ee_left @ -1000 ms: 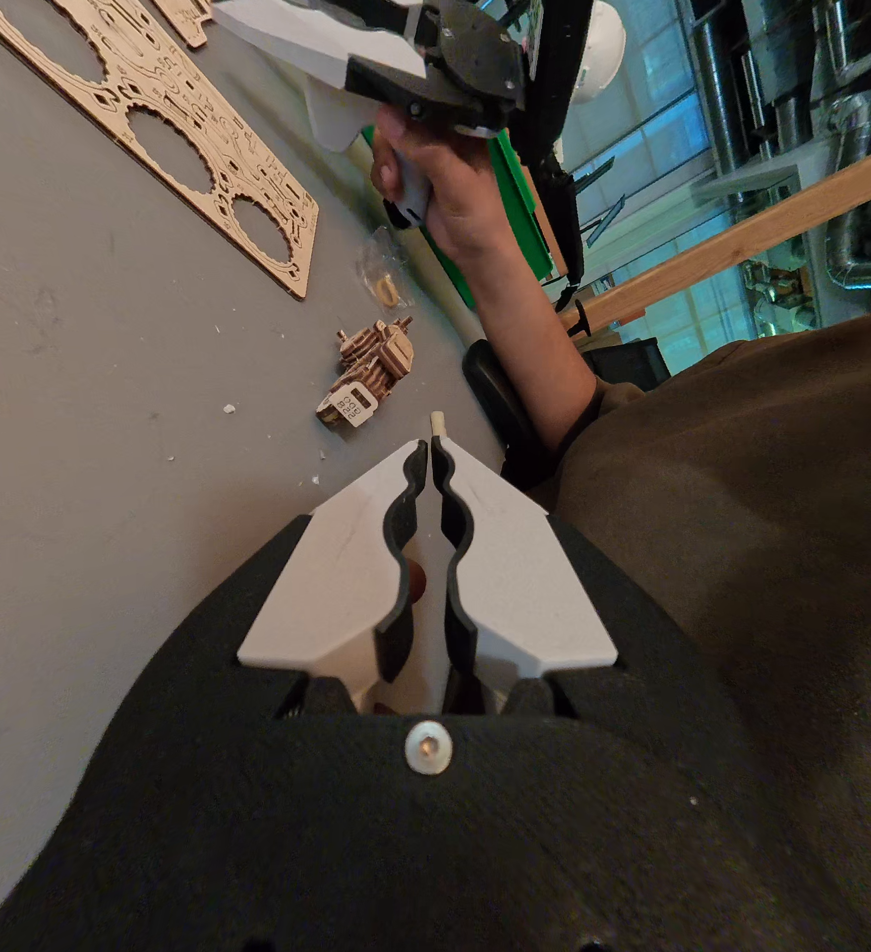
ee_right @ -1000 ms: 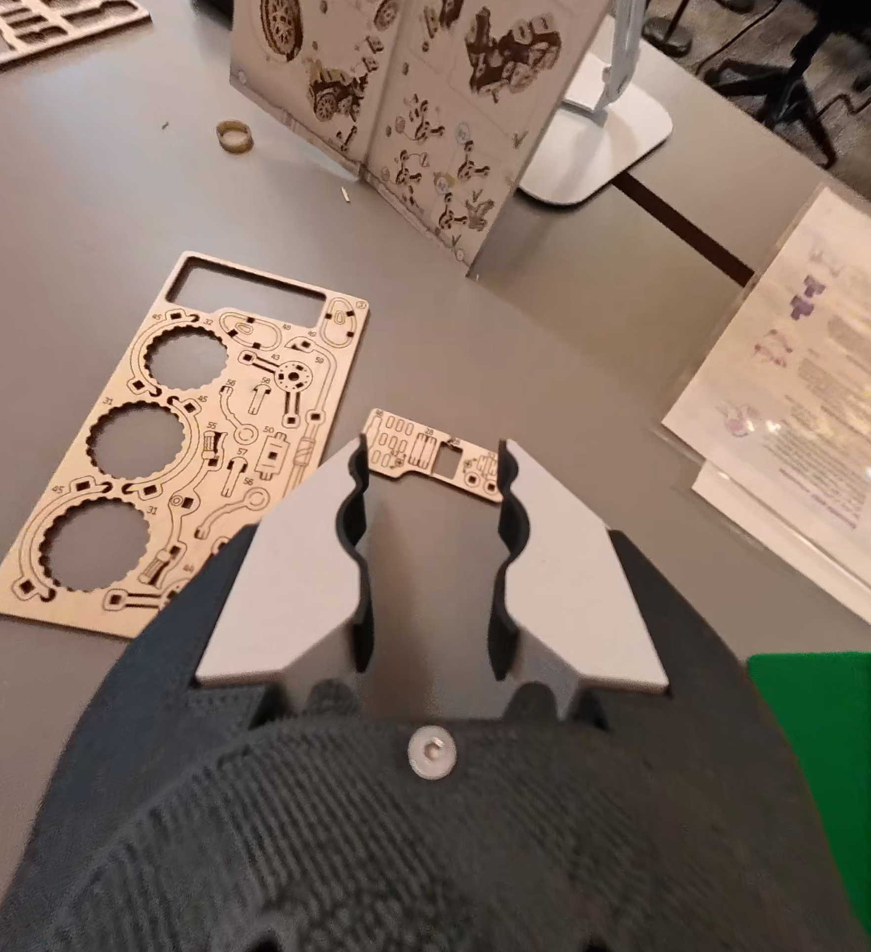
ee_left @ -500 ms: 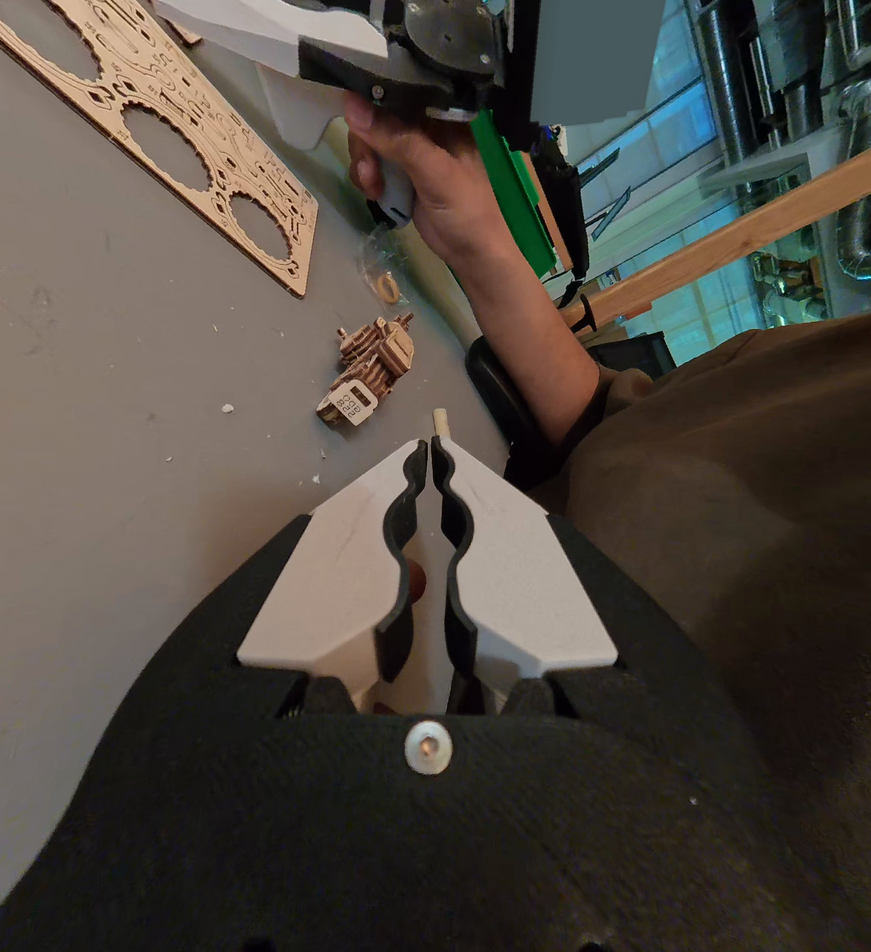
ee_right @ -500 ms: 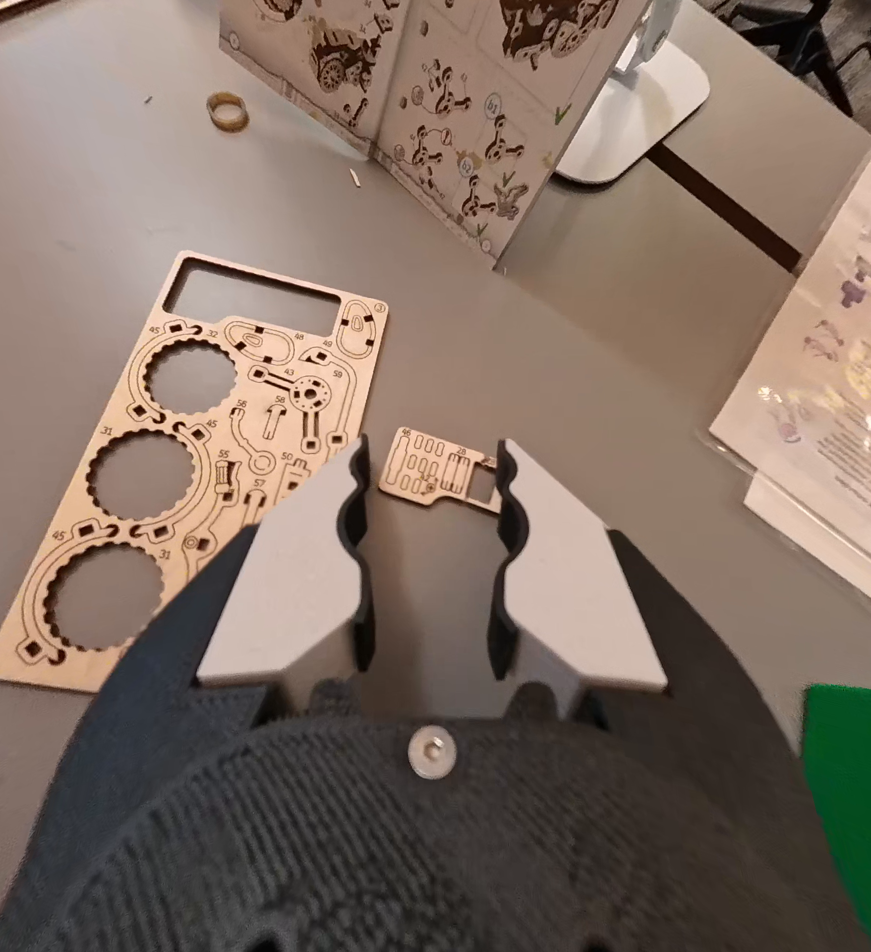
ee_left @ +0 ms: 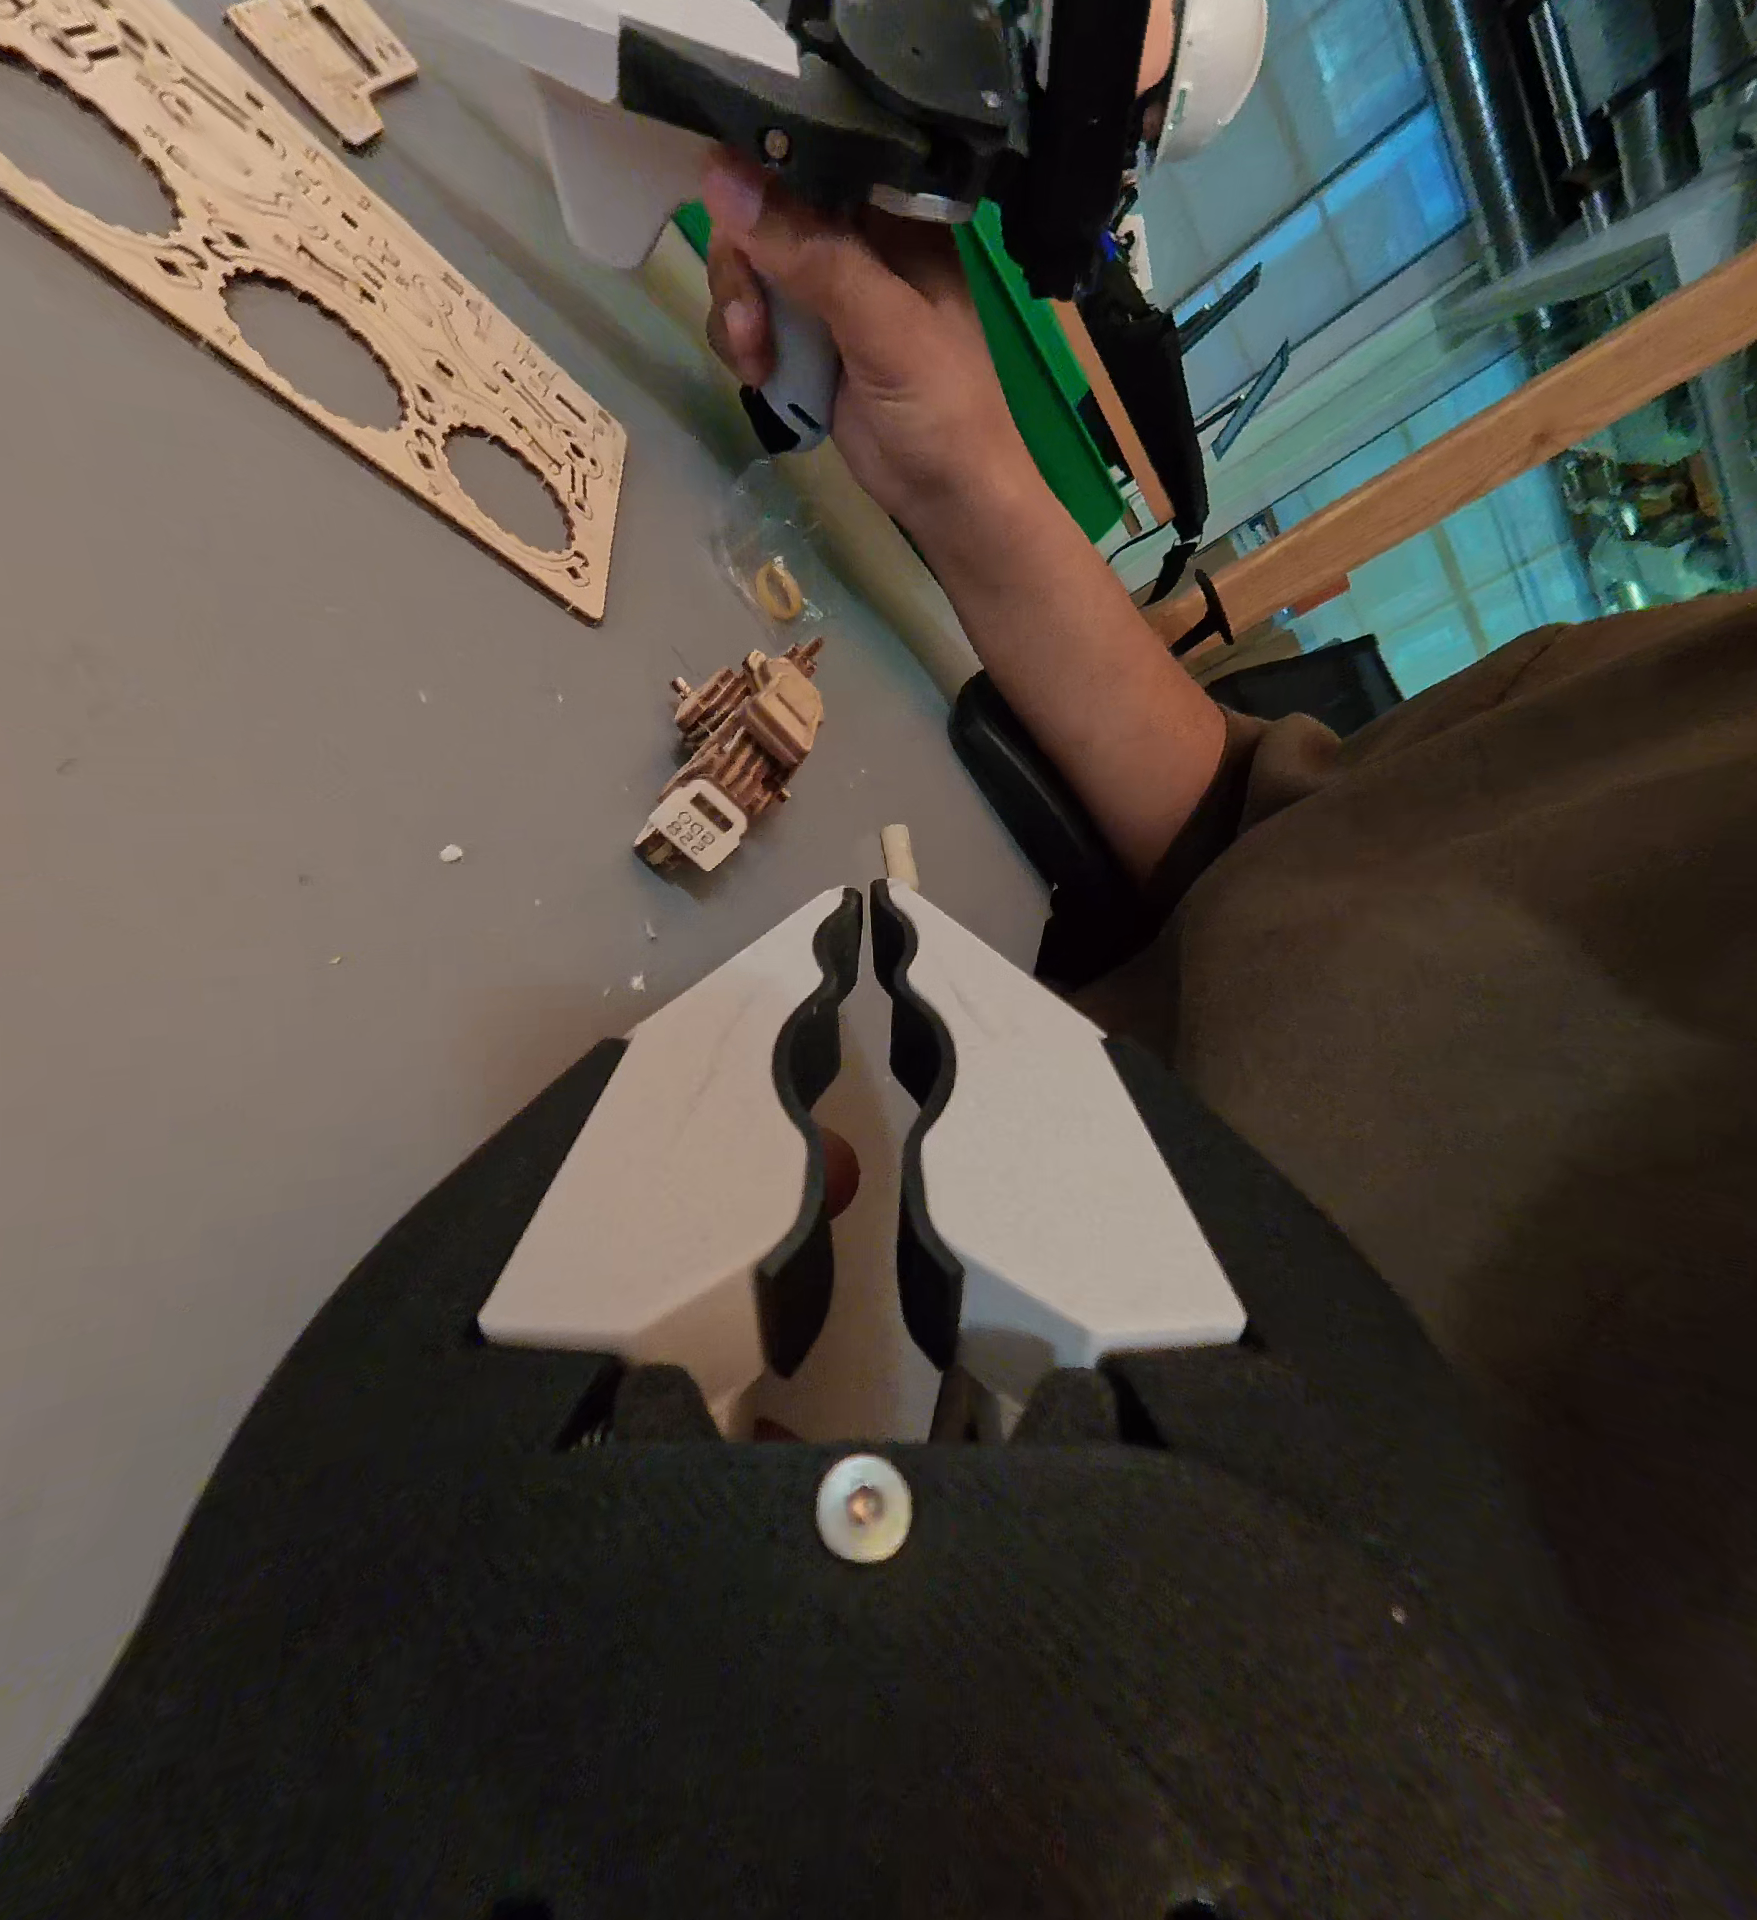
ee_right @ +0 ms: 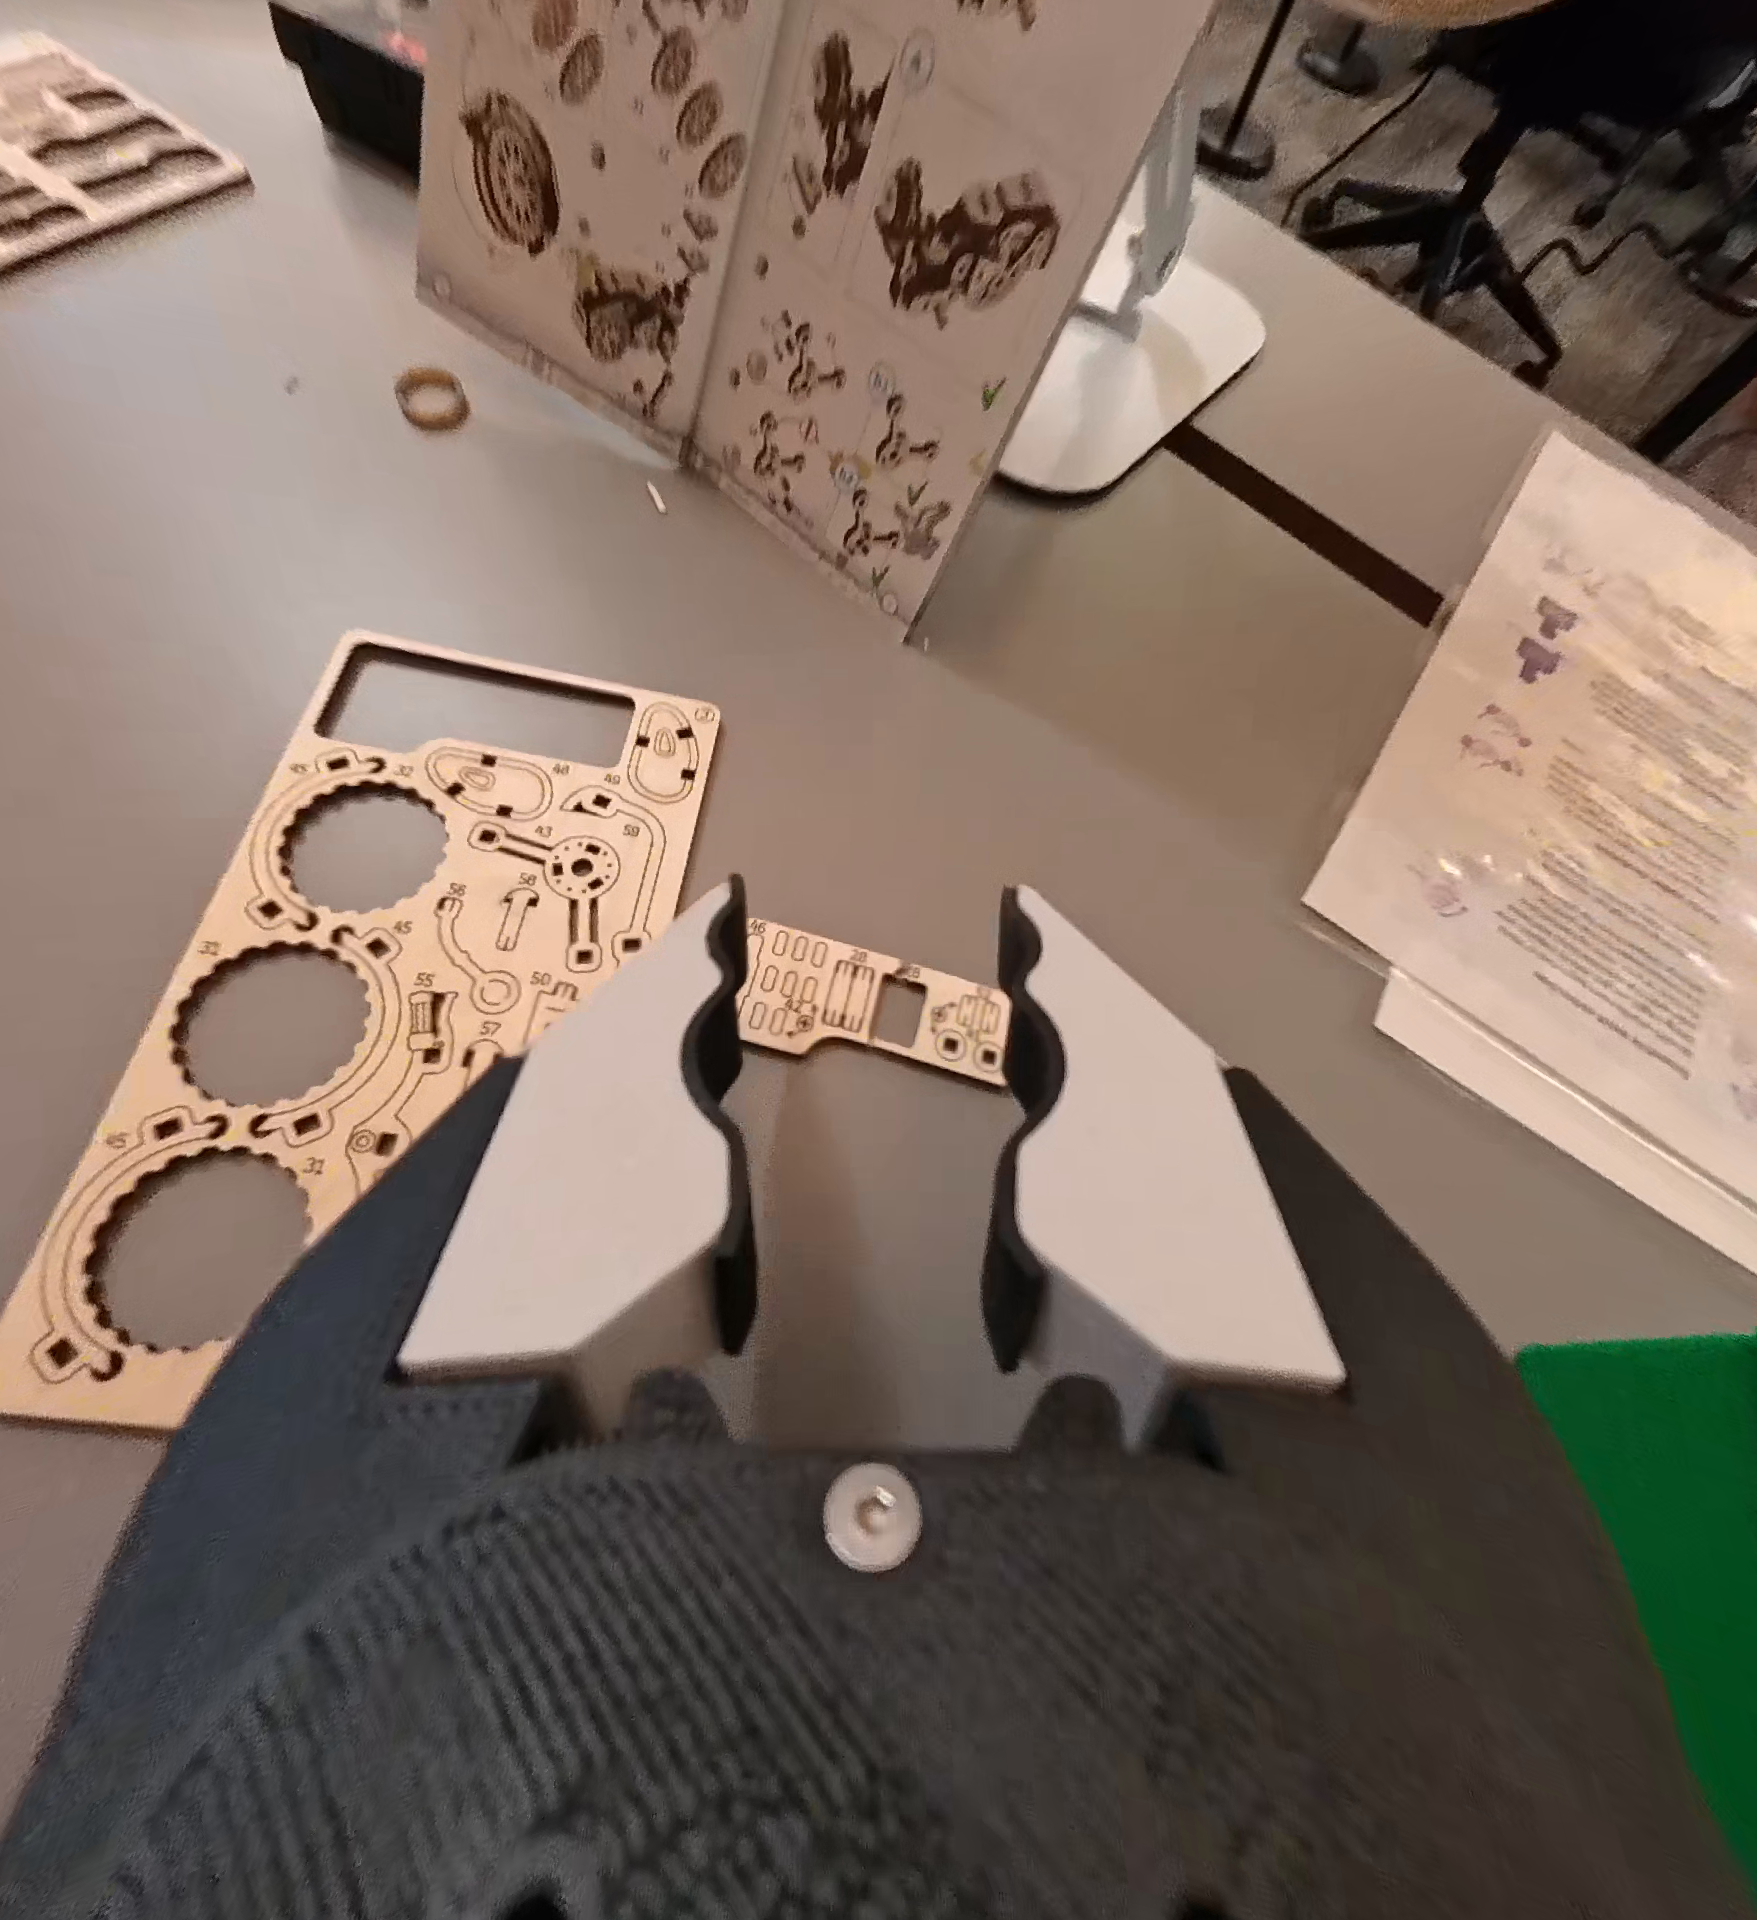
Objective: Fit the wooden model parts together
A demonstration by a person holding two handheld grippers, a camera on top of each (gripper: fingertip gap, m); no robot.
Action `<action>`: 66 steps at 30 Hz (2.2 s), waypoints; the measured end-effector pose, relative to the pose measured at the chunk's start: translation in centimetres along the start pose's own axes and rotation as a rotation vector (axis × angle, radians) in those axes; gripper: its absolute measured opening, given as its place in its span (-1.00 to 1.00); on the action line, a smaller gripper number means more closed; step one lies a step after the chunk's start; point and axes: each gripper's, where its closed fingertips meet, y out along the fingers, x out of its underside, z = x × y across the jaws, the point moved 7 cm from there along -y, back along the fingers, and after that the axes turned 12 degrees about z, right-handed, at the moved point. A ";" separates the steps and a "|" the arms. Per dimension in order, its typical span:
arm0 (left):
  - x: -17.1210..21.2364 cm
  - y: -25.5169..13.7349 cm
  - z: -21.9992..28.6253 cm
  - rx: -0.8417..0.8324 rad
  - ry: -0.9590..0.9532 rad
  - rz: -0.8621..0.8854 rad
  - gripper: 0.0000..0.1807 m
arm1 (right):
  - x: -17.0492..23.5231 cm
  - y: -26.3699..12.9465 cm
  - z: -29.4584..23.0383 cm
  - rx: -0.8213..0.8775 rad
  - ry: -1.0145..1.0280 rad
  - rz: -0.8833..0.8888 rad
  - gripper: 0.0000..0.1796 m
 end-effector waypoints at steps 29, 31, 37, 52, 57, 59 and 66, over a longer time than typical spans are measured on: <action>-6.6 -2.9 -0.9 -0.370 0.437 0.467 -0.79 | 0.4 -8.5 -2.8 -0.167 0.279 0.197 -0.66; -8.2 -2.1 -1.1 -0.441 0.477 0.468 -0.83 | 0.4 -8.7 -2.9 -0.180 0.304 0.206 -0.66; -13.7 4.7 -4.7 -0.645 0.856 0.299 -0.68 | 1.1 -8.0 -2.1 -0.152 0.246 0.198 -0.67; -14.5 4.6 -9.2 -0.598 0.523 0.431 -0.57 | -2.3 -2.6 4.0 -0.026 0.451 0.345 -0.80; -14.4 2.5 -10.9 -0.507 0.214 0.541 -0.63 | -0.3 -3.3 4.3 -0.050 0.458 0.302 -0.82; -14.3 3.5 -11.7 -0.501 0.162 0.443 -0.59 | 0.1 -3.6 4.6 -0.033 0.438 0.287 -0.85; -13.9 6.2 -12.1 -0.510 0.164 0.293 -0.57 | 0.2 -2.7 4.2 -0.089 0.361 0.241 -0.84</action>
